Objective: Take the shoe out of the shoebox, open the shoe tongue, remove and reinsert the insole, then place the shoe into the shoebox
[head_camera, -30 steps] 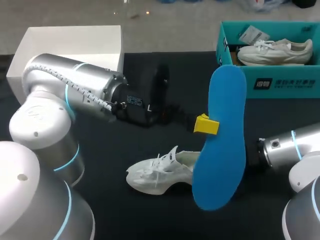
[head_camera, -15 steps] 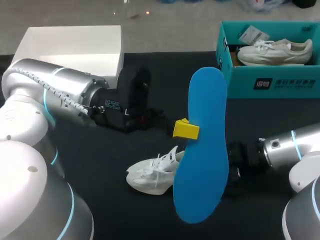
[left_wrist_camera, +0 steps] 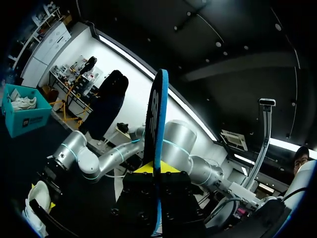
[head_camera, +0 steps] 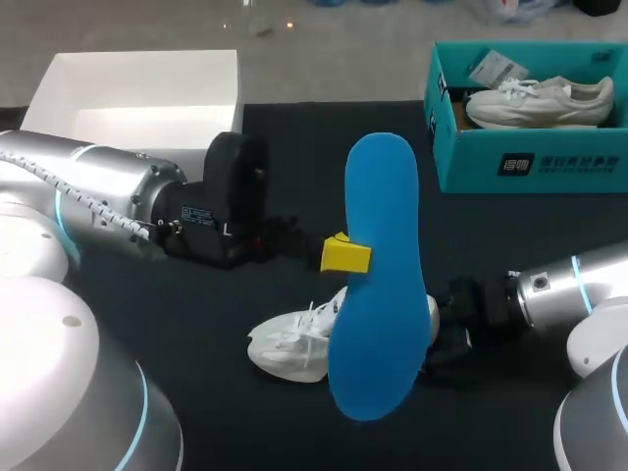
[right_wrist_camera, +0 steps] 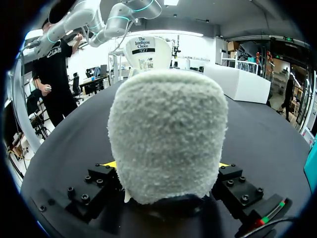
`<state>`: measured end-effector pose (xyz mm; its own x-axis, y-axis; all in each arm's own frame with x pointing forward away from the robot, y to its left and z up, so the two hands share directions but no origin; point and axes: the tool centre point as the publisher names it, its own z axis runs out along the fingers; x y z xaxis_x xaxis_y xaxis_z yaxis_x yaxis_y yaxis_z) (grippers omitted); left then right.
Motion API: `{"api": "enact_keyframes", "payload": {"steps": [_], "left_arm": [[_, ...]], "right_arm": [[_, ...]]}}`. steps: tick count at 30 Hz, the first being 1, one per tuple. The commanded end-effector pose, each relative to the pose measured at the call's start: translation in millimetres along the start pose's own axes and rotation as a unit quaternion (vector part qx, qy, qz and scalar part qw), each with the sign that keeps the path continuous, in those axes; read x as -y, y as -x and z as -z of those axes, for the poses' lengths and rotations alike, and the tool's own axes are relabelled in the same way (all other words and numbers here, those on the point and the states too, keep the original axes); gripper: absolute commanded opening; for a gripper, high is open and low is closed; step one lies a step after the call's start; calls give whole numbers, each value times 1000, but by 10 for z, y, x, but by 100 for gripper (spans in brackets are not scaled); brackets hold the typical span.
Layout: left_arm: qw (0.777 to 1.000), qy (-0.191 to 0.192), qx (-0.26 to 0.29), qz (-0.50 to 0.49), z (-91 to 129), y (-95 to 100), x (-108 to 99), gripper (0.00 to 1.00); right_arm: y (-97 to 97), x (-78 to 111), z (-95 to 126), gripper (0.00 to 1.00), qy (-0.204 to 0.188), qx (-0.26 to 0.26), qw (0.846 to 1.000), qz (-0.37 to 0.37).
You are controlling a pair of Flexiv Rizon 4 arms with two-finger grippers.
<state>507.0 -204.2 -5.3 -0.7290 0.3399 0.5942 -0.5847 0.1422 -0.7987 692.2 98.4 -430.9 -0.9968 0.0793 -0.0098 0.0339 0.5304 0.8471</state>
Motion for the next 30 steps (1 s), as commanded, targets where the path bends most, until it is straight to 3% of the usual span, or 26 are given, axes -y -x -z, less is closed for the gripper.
{"api": "enact_keyframes", "payload": {"steps": [1, 24, 25, 26, 27, 30], "left_arm": [[1000, -2, 1, 0, -18, -15, -27, 0], [1000, -2, 1, 0, -18, -15, -27, 0], [1000, -2, 1, 0, -18, -15, -27, 0], [1000, -2, 1, 0, -18, -15, -27, 0], [1000, -2, 1, 0, -18, -15, -27, 0], [1000, -2, 1, 0, -18, -15, -27, 0]], "right_arm": [[-7, 12, -36, 0, -2, 1, 1000, 0], [-7, 12, -36, 0, -2, 1, 1000, 0], [-7, 12, -36, 22, -2, 1, 1000, 0], [-7, 12, -36, 76, -2, 1, 1000, 0], [-7, 12, -36, 100, -2, 1, 1000, 0], [-7, 12, -36, 100, -2, 1, 1000, 0]]}}
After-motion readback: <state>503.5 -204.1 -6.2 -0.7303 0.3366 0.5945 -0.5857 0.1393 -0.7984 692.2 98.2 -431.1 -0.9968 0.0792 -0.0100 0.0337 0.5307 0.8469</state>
